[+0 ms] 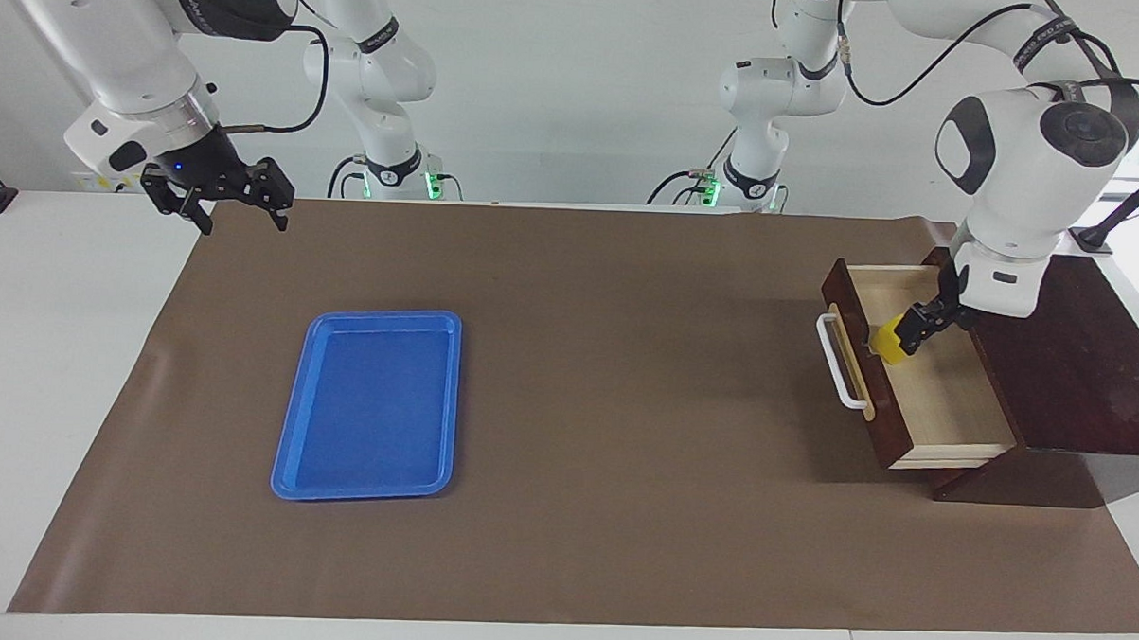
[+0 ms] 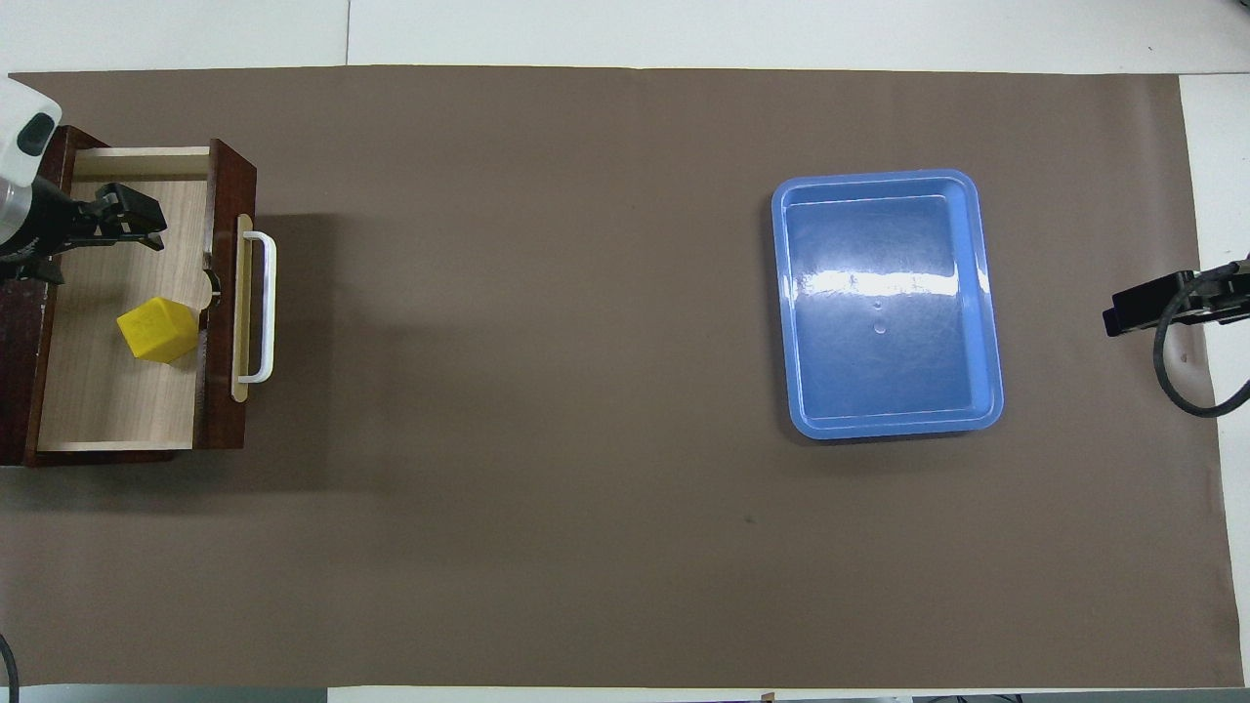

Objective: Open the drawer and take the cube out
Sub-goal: 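Reach into the open drawer and grasp the yellow cube with the left gripper, then lift the cube with the left gripper while the right gripper approaches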

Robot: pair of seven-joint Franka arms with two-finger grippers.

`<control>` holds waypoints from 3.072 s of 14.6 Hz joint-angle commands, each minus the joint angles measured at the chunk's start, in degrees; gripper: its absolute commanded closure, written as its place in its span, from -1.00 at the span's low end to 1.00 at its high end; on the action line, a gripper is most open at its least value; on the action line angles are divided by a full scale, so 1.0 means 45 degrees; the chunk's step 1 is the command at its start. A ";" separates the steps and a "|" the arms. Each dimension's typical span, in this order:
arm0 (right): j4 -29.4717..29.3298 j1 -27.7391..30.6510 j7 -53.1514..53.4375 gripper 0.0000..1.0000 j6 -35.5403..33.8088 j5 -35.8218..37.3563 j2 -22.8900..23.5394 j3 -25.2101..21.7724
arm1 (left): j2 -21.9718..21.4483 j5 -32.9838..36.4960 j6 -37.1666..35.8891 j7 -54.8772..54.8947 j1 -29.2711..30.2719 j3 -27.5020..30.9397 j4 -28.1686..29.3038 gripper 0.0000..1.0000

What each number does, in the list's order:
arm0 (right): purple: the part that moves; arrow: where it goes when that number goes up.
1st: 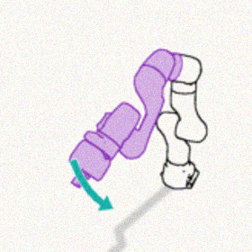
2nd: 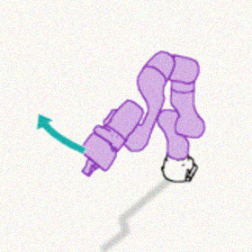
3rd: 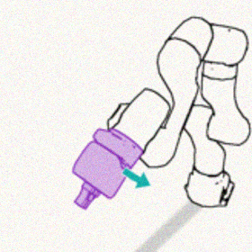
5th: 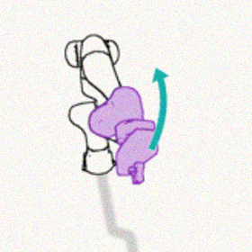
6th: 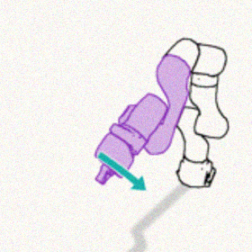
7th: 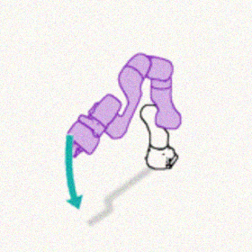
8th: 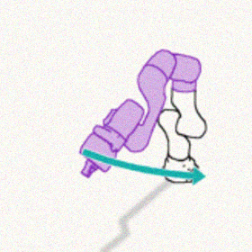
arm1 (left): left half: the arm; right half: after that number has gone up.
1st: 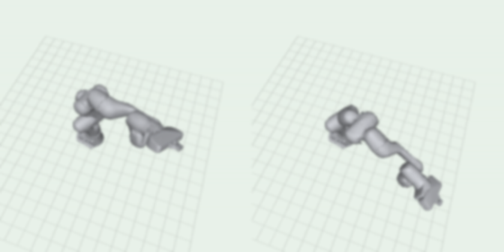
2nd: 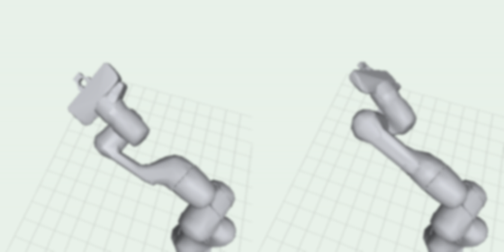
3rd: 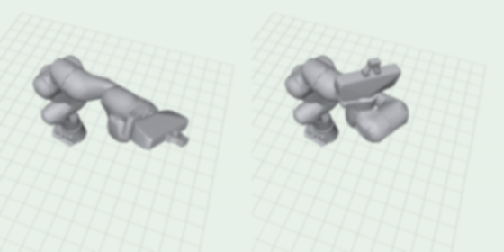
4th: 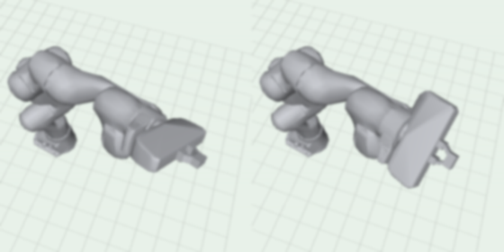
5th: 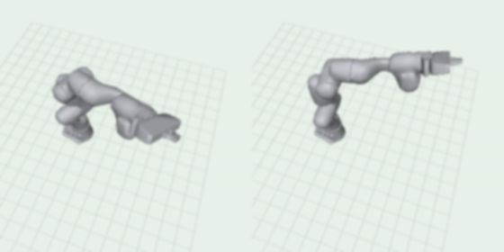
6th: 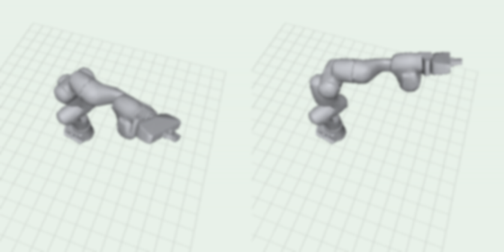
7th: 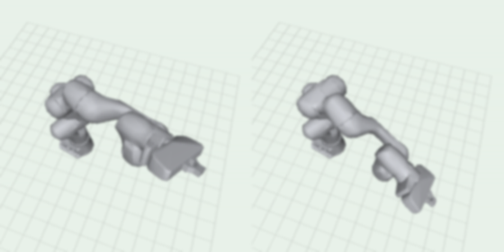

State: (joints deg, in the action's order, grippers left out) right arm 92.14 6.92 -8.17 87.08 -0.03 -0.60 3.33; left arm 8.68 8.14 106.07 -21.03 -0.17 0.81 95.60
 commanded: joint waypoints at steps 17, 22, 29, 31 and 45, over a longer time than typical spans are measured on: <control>0.0792 0.0065 0.2495 -1.00 0.0043 -0.0287 -0.0490 0.0218 | -0.0544 -0.0226 -0.0184 -0.0698 0.0566 -0.0102 0.1402 1.00; 0.1222 0.0025 0.5657 -1.00 0.0063 -0.1281 -0.0627 0.0335 | -0.1378 -0.1006 -0.3178 -0.1979 0.0430 -0.0102 -0.0053 1.00; 0.1398 -0.0617 1.1768 -1.00 0.0121 -0.3176 -0.0062 0.0823 | -0.2104 -0.2002 -0.4022 -0.9476 -0.1541 -0.0395 0.0396 1.00; 0.1398 -0.0852 1.3486 -1.00 0.0316 -0.4071 0.0231 0.0823 | -0.2240 -0.2431 -0.3731 -1.1392 -0.2107 -0.0395 0.0725 1.00; 0.2940 -0.4896 2.0761 -1.00 0.4848 -0.9368 0.1795 0.0823 | -0.2672 -0.2497 0.0901 -2.3856 -0.6855 -0.0803 0.2976 1.00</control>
State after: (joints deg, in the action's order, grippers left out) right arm 102.80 -14.67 84.48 107.23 -39.54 8.35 7.17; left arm -5.67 -5.66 111.30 -122.57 -29.75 -2.48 111.61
